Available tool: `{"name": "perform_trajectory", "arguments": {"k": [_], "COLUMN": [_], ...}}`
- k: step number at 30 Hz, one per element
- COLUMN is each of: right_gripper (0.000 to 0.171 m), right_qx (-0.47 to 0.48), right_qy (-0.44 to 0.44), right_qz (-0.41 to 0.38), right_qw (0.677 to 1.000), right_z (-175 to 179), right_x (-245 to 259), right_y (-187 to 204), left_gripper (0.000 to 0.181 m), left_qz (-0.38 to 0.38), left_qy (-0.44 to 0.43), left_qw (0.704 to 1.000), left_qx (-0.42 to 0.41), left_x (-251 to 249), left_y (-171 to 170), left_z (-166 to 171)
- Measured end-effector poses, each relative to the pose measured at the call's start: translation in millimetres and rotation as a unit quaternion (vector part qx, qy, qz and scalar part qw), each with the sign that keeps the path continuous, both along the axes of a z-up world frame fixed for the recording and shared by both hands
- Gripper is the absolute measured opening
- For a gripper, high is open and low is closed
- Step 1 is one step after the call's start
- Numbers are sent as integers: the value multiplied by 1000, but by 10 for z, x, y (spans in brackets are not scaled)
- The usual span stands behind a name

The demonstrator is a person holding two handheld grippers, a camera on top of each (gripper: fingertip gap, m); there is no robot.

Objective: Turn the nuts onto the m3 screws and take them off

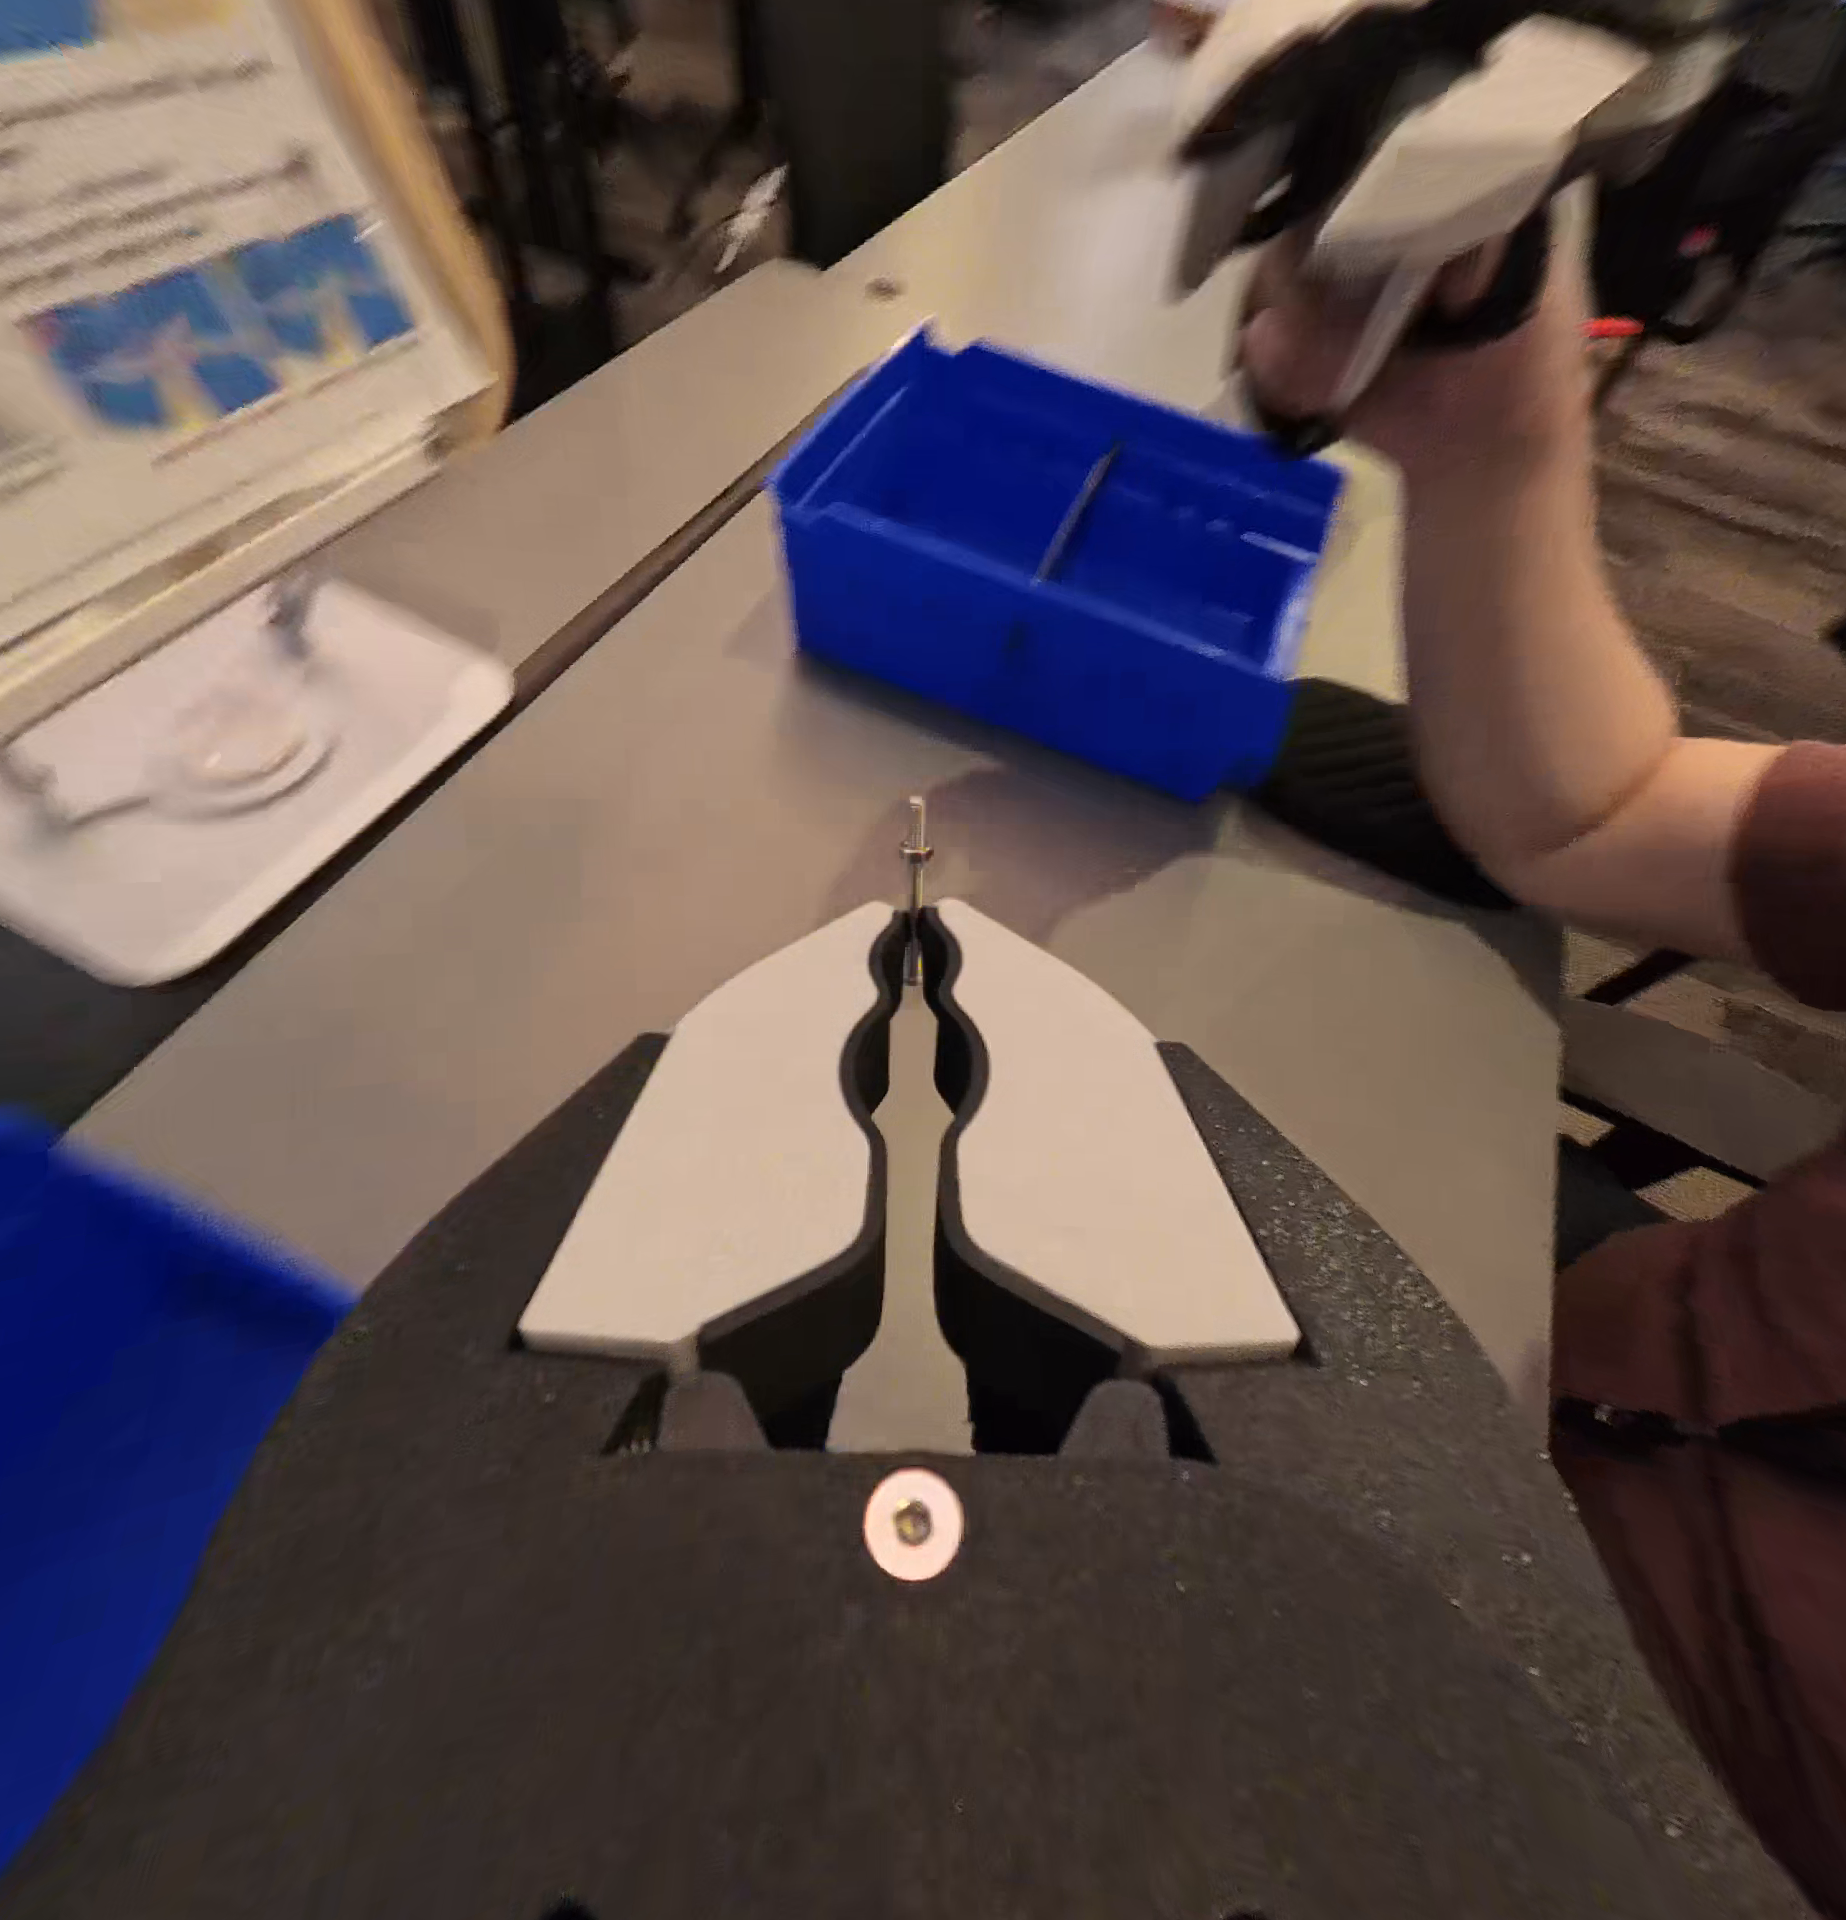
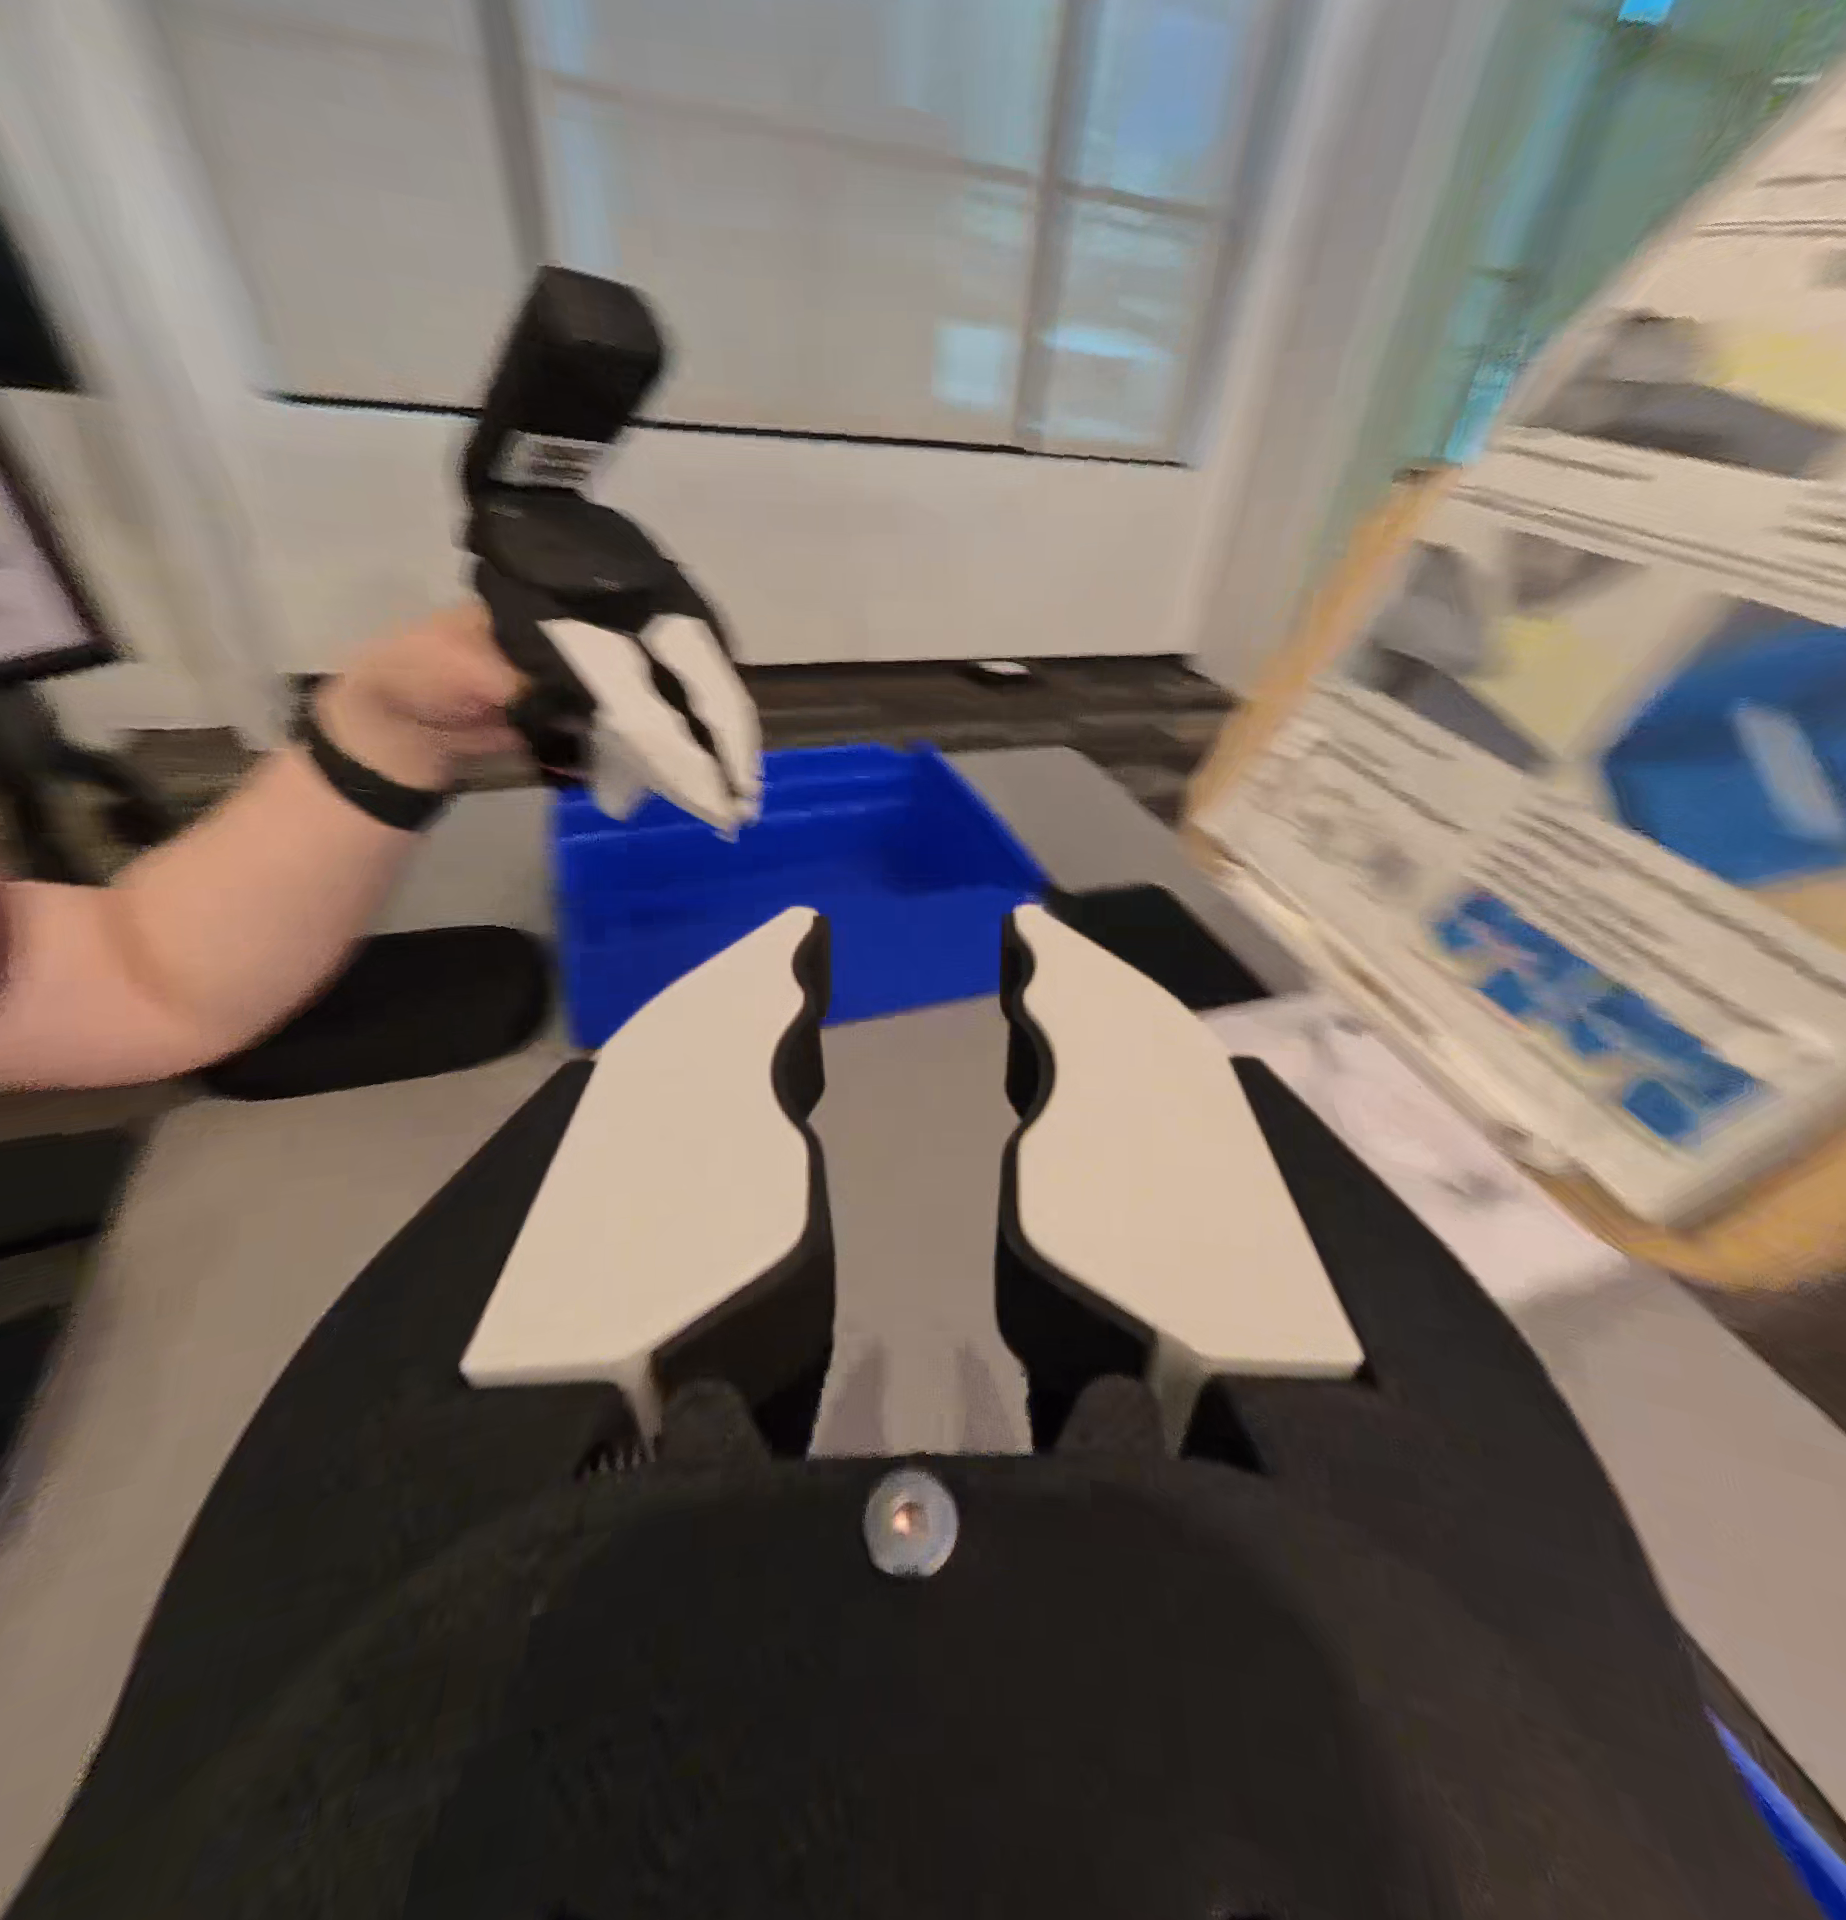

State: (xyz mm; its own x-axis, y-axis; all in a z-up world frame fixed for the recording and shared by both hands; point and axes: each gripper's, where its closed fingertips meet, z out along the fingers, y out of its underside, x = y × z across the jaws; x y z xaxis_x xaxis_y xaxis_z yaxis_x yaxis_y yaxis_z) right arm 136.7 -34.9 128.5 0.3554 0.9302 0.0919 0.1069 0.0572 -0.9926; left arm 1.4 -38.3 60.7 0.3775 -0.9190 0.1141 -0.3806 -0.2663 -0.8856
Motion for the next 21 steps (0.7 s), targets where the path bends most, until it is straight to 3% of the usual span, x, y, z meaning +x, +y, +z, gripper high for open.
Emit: {"name": "perform_trajectory", "arguments": {"k": [3, 8, 21], "right_gripper": [32, 30, 14], "right_qx": [-14, -69, -118], "right_qy": [19, 71, 70], "right_qz": [70, 132, 179], "right_qw": [997, 986, 974], "right_z": [-61, -91, -303], "right_x": [-381, -588, -790], "right_y": [-190, -298, -333], "left_gripper": [2, 2, 2], "left_qz": [-41, -64, -73], "left_qy": [-40, -49, -54], "left_qw": [998, 996, 996], "left_qx": [19, 24, 12], "left_x": [344, 568, 600], "left_y": [-169, -313, -391], "left_z": [89, 86, 107]}}
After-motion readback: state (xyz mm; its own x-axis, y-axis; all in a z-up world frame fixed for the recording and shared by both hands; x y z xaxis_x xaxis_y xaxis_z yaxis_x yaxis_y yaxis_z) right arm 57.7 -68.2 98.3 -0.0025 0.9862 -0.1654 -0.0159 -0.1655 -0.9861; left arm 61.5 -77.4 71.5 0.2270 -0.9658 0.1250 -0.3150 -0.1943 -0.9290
